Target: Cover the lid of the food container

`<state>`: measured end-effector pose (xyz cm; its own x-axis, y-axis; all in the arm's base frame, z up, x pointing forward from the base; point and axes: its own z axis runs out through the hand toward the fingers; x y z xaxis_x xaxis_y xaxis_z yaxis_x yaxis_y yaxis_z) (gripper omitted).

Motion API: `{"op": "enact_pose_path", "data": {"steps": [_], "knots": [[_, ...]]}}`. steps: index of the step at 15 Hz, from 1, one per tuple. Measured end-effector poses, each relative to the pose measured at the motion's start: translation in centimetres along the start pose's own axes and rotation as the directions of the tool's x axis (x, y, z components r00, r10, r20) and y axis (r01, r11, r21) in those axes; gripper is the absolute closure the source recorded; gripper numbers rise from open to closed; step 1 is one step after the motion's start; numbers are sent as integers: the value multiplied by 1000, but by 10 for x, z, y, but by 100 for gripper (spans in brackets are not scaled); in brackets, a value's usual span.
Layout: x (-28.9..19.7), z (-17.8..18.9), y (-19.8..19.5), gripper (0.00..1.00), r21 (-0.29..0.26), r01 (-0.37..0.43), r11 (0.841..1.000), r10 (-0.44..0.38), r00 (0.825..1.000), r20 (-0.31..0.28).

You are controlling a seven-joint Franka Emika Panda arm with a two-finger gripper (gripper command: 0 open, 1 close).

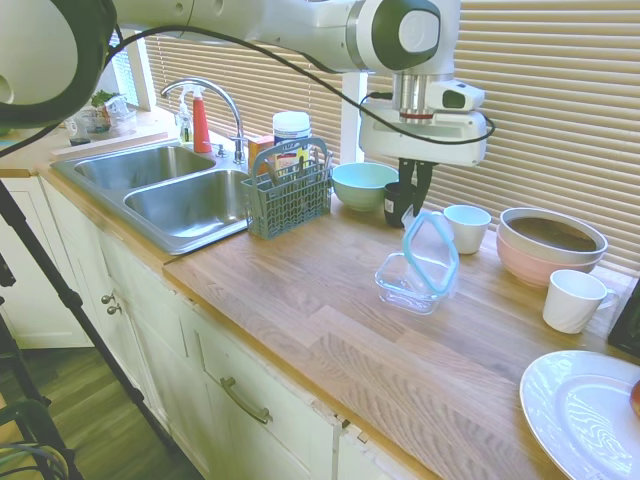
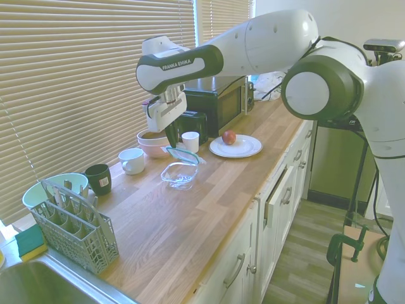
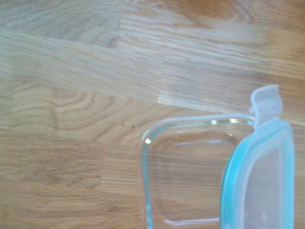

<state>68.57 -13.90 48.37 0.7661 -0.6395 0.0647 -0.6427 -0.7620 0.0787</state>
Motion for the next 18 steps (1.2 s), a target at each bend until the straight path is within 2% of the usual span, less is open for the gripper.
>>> {"op": "enact_pose_path", "data": {"steps": [5,10,18], "knots": [[-10,19,-25,100,-19,15,1000,-15,1000,12],[-14,35,-31,100,-43,25,999,-25,1000,12],[-14,66,-48,100,-52,46,998,-47,999,-15]]}}
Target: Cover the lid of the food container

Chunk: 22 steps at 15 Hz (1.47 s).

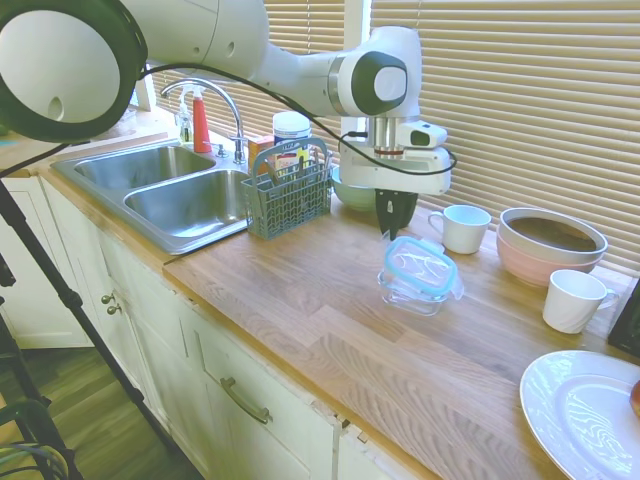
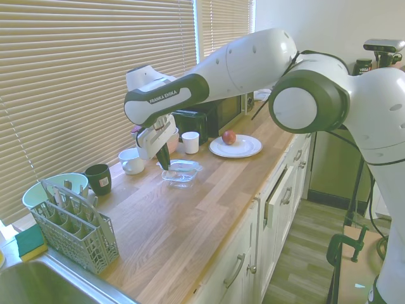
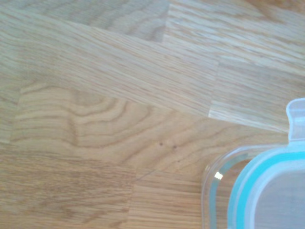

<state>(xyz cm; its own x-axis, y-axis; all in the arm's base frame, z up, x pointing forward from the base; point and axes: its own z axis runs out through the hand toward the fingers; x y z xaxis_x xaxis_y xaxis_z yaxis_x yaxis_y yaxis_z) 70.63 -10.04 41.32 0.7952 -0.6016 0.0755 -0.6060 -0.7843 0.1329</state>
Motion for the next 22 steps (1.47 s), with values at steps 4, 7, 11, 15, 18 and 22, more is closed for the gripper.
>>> {"op": "enact_pose_path", "data": {"steps": [4,7,11,15,18,22], "knots": [[0,20,-3,100,5,4,1000,-4,1000,-11],[0,30,-5,100,10,6,1000,-6,1000,-19],[0,30,-5,0,12,2,1000,-2,1000,-21],[-1,30,-5,0,14,-7,1000,7,1000,-18],[-2,30,-8,0,16,-10,1000,10,1000,-11],[-5,17,-5,0,29,-13,999,14,1000,-27]]}}
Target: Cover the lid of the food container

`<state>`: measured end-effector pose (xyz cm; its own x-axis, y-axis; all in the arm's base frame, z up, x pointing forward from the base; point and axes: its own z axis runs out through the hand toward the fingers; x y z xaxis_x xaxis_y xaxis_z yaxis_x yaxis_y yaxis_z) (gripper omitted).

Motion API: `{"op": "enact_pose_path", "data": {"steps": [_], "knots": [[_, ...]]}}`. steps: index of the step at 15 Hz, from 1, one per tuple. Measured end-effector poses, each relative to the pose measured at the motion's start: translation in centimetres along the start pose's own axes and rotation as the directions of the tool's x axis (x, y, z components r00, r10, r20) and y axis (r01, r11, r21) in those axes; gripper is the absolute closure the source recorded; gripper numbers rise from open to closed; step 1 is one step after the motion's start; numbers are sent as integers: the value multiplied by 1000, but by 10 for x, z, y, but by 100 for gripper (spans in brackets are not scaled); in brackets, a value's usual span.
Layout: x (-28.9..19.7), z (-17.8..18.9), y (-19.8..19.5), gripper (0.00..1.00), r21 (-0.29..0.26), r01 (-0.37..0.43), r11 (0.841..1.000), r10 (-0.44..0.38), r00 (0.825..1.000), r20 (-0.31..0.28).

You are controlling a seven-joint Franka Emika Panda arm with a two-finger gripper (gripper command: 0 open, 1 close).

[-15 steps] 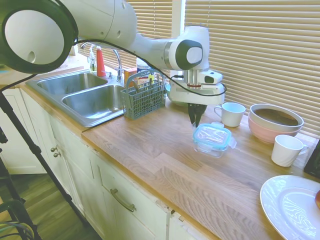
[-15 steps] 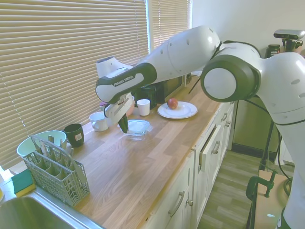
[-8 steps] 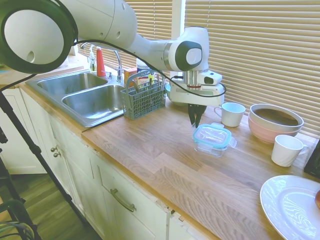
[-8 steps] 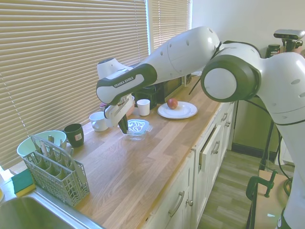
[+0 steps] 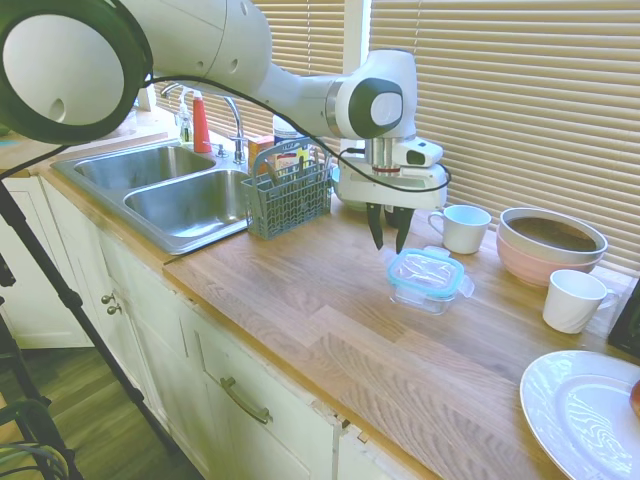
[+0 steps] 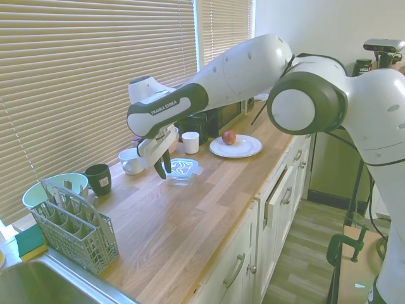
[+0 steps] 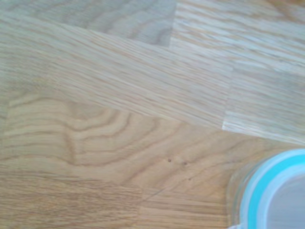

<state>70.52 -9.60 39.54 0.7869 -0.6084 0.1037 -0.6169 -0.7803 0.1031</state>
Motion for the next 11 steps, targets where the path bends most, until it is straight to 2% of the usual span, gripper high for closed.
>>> {"op": "enact_pose_path", "data": {"steps": [3,6,9,11], "knots": [[-24,-48,10,0,35,-32,999,33,999,-31],[-73,-93,26,0,46,-92,995,92,996,-11],[-123,-108,37,0,61,-114,992,113,993,17],[-153,-104,48,0,65,-143,988,141,989,33]]}}
